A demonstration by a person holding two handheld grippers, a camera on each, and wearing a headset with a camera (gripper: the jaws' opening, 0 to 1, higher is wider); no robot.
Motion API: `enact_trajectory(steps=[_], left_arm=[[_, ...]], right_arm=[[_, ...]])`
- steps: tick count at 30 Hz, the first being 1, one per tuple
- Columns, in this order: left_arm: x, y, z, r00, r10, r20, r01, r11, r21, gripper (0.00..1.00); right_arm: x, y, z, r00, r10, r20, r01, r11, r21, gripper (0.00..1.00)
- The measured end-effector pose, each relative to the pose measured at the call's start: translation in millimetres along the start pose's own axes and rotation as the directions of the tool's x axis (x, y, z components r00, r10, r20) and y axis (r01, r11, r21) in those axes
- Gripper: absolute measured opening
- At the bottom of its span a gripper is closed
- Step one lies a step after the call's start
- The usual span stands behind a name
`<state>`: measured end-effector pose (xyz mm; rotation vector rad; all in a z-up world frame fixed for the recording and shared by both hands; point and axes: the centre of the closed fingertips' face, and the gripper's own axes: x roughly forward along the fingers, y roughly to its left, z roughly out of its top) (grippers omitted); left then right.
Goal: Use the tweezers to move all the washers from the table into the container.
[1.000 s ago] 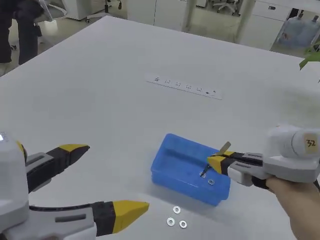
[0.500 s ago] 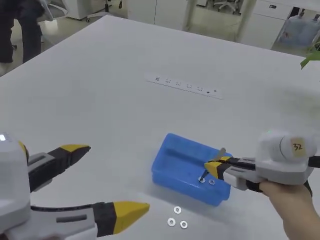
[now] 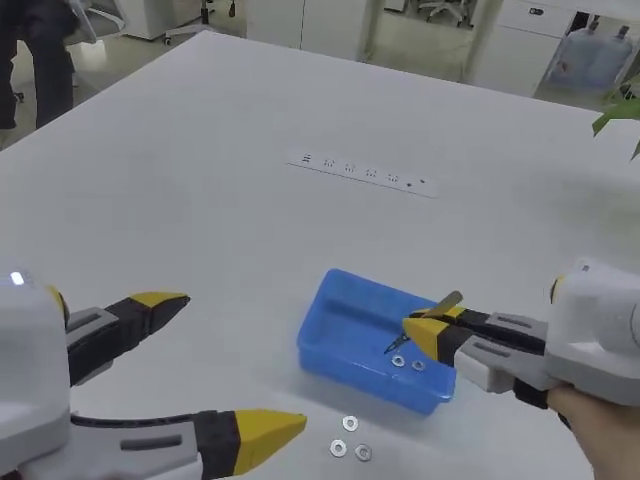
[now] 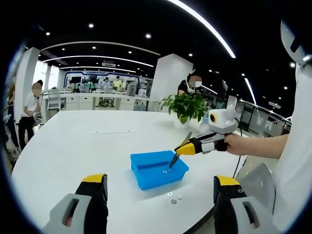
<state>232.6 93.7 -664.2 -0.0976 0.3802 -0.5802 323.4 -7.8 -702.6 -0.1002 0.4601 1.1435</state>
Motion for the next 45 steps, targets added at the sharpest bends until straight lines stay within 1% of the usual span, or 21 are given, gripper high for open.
enact_trajectory(steps=[3,4,6,9,11,12,13,14,19,28,33,38,40,41,45], left_arm=[[1.5,-1.5,0.2,1.0,-0.007,-0.001,0.007,1.0,0.001,0.91],[1.7,-1.8,0.1,1.0,-0.009,-0.001,0.009,1.0,0.002,0.91],[2.3,-2.6,-0.3,0.9999,-0.013,-0.003,0.013,1.0,0.005,0.91],[2.6,-3.6,-1.4,0.9998,-0.018,-0.008,0.018,1.0,0.007,0.91],[2.2,-3.9,-2.5,0.9997,-0.019,-0.013,0.019,1.0,0.013,0.91],[1.8,-3.5,-3.2,0.9997,-0.017,-0.015,0.017,1.0,0.016,0.91],[1.4,-3.2,-3.9,0.9997,-0.015,-0.018,0.016,1.0,0.017,0.91],[0.6,-3.0,-4.7,0.9997,-0.014,-0.019,0.015,1.0,0.019,0.91],[-1.5,-1.7,-7.4,0.9997,-0.01,-0.023,0.01,1.0,0.016,0.91],[-1.5,-1.8,-7.1,0.9998,-0.009,-0.019,0.009,1.0,0.015,0.91],[-1.8,-2.5,-8.6,0.9996,-0.011,-0.024,0.011,1.0,0.015,0.91],[-2.6,-1.2,-9.6,0.9996,-0.008,-0.026,0.008,1.0,0.014,0.91],[-2.7,-1.0,-9.9,0.9996,-0.007,-0.027,0.008,1.0,0.014,0.91],[-2.6,-1.0,-10.0,0.9996,-0.007,-0.027,0.008,1.0,0.014,0.91],[-2.2,-1.5,-10.4,0.9995,-0.009,-0.029,0.01,1.0,0.015,0.91]], right_arm=[[-0.6,15.5,-4.2,0.9993,0.038,-0.004,-0.038,0.999,0.006,0.03],[-0.1,18.3,-6.6,0.999,0.044,-0.009,-0.044,0.999,0.005,0.03],[1.2,26.9,-14.8,0.9969,0.071,-0.033,-0.071,0.997,0.008,0.03],[5.4,35.3,-35.2,0.9913,0.101,-0.085,-0.099,0.995,0.024,0.03],[7.5,38.8,-46.6,0.9867,0.119,-0.111,-0.113,0.992,0.053,0.03],[9.6,39.1,-53.0,0.9851,0.12,-0.123,-0.112,0.991,0.069,0.03],[10.5,40.3,-56.9,0.9839,0.124,-0.128,-0.116,0.991,0.07,0.03],[11.9,40.6,-63.3,0.981,0.127,-0.147,-0.115,0.99,0.086,0.03],[13.3,41.6,-76.4,0.9746,0.127,-0.184,-0.113,0.99,0.087,0.03],[10.2,44.5,-78.4,0.9717,0.131,-0.196,-0.118,0.99,0.078,0.03],[8.9,47.3,-78.9,0.968,0.125,-0.218,-0.119,0.992,0.04,0.03],[7.3,49.3,-80.8,0.9662,0.118,-0.229,-0.119,0.993,0.007,0.03],[7.7,49.9,-83.5,0.9631,0.118,-0.242,-0.121,0.993,0.003,0.03],[8.1,50.4,-82.0,0.9649,0.119,-0.234,-0.123,0.992,-0.002,0.03],[8.3,52.6,-81.9,0.9645,0.121,-0.235,-0.131,0.991,-0.028,0.03]])
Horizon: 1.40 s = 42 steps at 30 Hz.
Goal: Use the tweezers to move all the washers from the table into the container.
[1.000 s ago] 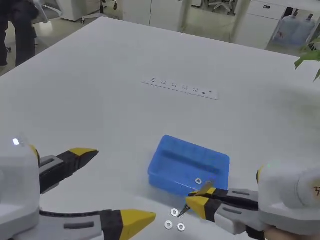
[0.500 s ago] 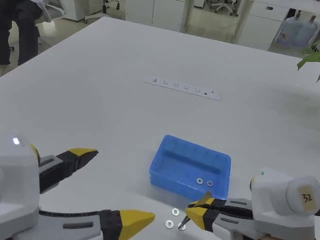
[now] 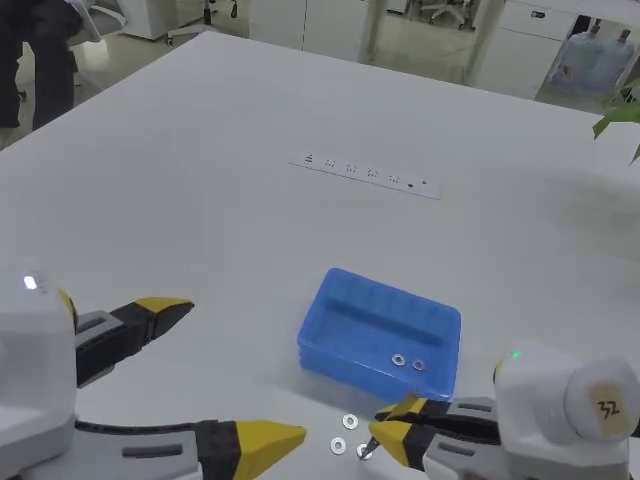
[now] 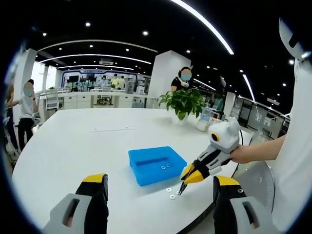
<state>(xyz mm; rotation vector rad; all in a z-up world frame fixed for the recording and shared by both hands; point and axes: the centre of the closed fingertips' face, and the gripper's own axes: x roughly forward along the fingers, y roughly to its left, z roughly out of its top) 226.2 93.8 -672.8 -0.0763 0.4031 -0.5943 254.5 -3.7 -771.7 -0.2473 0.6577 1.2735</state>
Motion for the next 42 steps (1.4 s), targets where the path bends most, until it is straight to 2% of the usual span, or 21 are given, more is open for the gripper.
enact_trajectory(steps=[3,6,7,10,12,16,21,26,30,33,38,42], left_arm=[[0.3,-0.4,0.2,1.0,-0.001,0.001,0.001,1.0,-0.002,0.91],[1.0,-1.1,1.0,1.0,-0.004,0.005,0.004,1.0,-0.002,0.91],[1.3,-1.2,0.8,1.0,-0.004,0.005,0.004,1.0,-0.003,0.91],[1.8,-2.3,0.5,1.0,-0.007,0.002,0.007,1.0,0.0,0.91],[1.4,-2.9,0.6,1.0,-0.008,0.0,0.008,1.0,0.003,0.91],[-0.5,-1.5,0.0,1.0,-0.002,-0.002,0.002,1.0,0.005,0.91],[-1.6,0.3,0.3,1.0,0.004,0.001,-0.004,1.0,0.003,0.91],[-1.1,-0.5,1.7,1.0,0.003,0.004,-0.003,1.0,0.004,0.9],[-0.9,-0.6,1.9,1.0,0.001,0.006,-0.001,1.0,0.004,0.9],[-1.1,-0.2,0.8,1.0,0.001,0.001,-0.001,1.0,0.006,0.9],[-4.0,2.3,1.6,0.9999,0.009,0.005,-0.009,1.0,0.004,0.9],[-6.1,4.6,1.6,0.9998,0.019,0.007,-0.019,1.0,0.0,0.9]], right_arm=[[0.5,1.9,-0.2,0.9999,-0.003,-0.01,0.002,0.997,-0.081,0.02],[1.8,6.3,0.2,1.0,-0.004,-0.001,0.004,0.979,-0.203,0.02],[2.5,8.4,0.0,1.0,-0.003,0.005,0.004,0.98,-0.198,0.02],[2.3,4.0,1.6,0.9996,-0.015,0.026,0.018,0.992,-0.125,0.02],[-0.1,0.3,4.8,0.9991,-0.02,0.036,0.024,0.995,-0.098,0.02],[-13.5,0.7,33.6,0.9879,0.015,0.154,-0.017,1.0,0.015,0.02],[-32.1,-6.7,61.0,0.9779,0.011,0.209,-0.013,1.0,0.008,0.02],[-43.0,-25.6,82.8,0.9673,-0.033,0.251,0.028,0.999,0.022,0.02],[-40.4,-42.1,89.6,0.9636,-0.066,0.259,0.055,0.997,0.049,0.02],[-30.4,-55.8,91.4,0.9634,-0.087,0.253,0.07,0.995,0.077,0.02],[-12.3,-78.8,81.6,0.9741,-0.119,0.193,0.103,0.991,0.089,0.02],[0.5,-90.7,72.4,0.9817,-0.128,0.141,0.115,0.989,0.096,0.02]])
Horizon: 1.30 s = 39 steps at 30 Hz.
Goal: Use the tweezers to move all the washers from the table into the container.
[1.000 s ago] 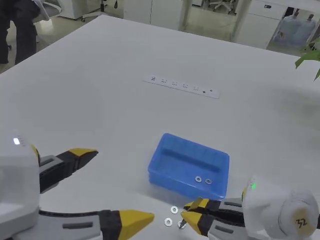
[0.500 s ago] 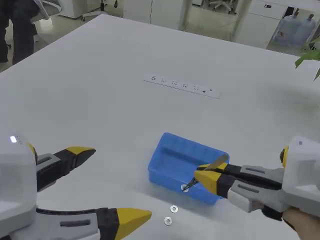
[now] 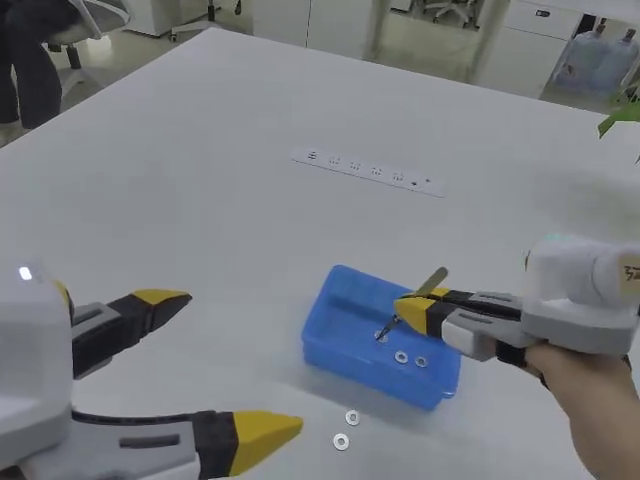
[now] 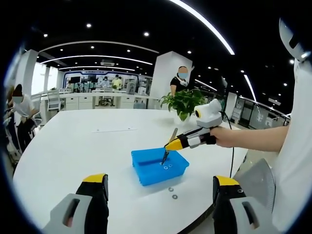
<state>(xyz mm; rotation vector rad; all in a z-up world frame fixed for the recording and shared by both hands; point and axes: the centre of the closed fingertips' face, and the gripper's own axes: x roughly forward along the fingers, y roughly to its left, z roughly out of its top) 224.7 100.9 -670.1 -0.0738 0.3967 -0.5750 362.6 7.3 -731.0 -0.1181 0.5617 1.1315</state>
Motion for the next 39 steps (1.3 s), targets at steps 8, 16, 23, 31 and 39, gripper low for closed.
enact_trajectory(steps=[8,16,23,31,39], left_arm=[[-2.5,1.1,3.4,0.9998,0.013,0.012,-0.013,1.0,0.001,0.88],[0.6,-0.3,4.6,1.0,0.006,0.006,-0.006,1.0,0.005,0.88],[1.7,-0.2,6.3,1.0,0.002,0.005,-0.002,1.0,0.01,0.88],[2.7,-1.4,7.6,1.0,-0.002,0.008,0.002,1.0,0.014,0.89],[1.1,0.1,4.7,1.0,0.0,0.009,0.0,1.0,0.009,0.89]], right_arm=[[14.8,-10.8,-19.7,0.9964,-0.022,-0.082,0.022,1.0,-0.007,0.02],[17.7,-13.4,-25.0,0.9942,-0.022,-0.106,0.021,1.0,-0.017,0.02],[18.6,-18.2,-26.4,0.994,-0.029,-0.105,0.027,0.999,-0.017,0.02],[7.1,-14.0,-24.7,0.9975,-0.043,-0.056,0.043,0.999,0.004,0.03],[-19.8,-3.2,-1.8,0.9969,-0.054,0.058,0.053,0.998,0.025,0.03]])
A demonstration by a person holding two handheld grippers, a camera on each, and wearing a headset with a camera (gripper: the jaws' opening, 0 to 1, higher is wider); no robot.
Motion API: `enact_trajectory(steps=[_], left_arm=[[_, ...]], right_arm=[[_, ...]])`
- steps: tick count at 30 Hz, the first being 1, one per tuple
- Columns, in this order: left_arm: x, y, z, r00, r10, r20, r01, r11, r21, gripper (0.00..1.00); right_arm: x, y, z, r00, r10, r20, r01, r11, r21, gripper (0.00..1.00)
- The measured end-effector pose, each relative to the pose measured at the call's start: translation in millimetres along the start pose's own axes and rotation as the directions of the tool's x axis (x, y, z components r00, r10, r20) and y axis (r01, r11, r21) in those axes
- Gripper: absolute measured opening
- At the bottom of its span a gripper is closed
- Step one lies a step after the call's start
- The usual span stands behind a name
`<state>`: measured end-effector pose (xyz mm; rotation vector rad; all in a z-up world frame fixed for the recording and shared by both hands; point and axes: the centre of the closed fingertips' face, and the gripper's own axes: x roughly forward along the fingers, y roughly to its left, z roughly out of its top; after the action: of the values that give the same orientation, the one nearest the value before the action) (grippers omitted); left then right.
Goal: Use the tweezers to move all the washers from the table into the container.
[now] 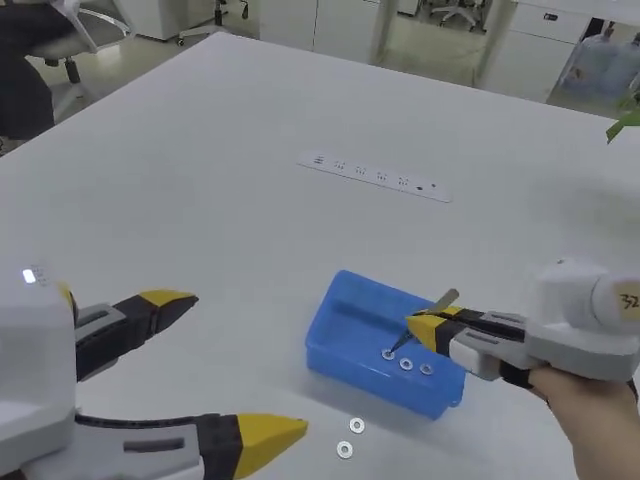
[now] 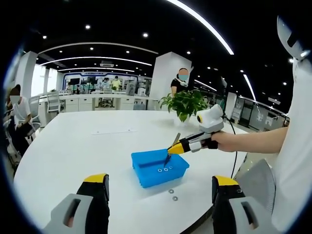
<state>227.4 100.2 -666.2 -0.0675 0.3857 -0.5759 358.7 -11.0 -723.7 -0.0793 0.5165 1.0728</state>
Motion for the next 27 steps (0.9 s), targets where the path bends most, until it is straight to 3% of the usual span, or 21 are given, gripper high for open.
enact_trajectory(steps=[5,7,10,14,19,27], left_arm=[[-0.5,-0.3,-0.1,1.0,0.0,0.001,0.0,1.0,0.001,0.88],[-0.2,-0.9,0.3,1.0,-0.001,0.003,0.001,1.0,0.001,0.88],[0.5,-2.4,0.7,1.0,-0.004,0.005,0.004,1.0,0.003,0.88],[0.6,-4.3,0.3,1.0,-0.008,0.003,0.008,1.0,0.005,0.88],[-2.1,-4.5,-0.9,1.0,-0.007,0.002,0.007,1.0,0.004,0.88],[-5.6,-1.7,-2.2,1.0,0.003,0.002,-0.003,1.0,0.001,0.88]], right_arm=[[-16.0,28.1,20.0,0.9946,0.057,0.087,-0.058,0.998,0.008,0.03],[-17.6,38.3,21.5,0.992,0.083,0.095,-0.082,0.997,-0.007,0.03],[-16.5,63.7,13.3,0.986,0.153,0.067,-0.152,0.988,-0.02,0.03],[-8.3,77.0,-12.2,0.9818,0.189,-0.016,-0.189,0.981,-0.028,0.03],[2.5,74.2,-42.3,0.9781,0.176,-0.111,-0.177,0.984,0.0,0.03],[11.9,62.3,-55.9,0.9761,0.157,-0.15,-0.156,0.988,0.02,0.03]])
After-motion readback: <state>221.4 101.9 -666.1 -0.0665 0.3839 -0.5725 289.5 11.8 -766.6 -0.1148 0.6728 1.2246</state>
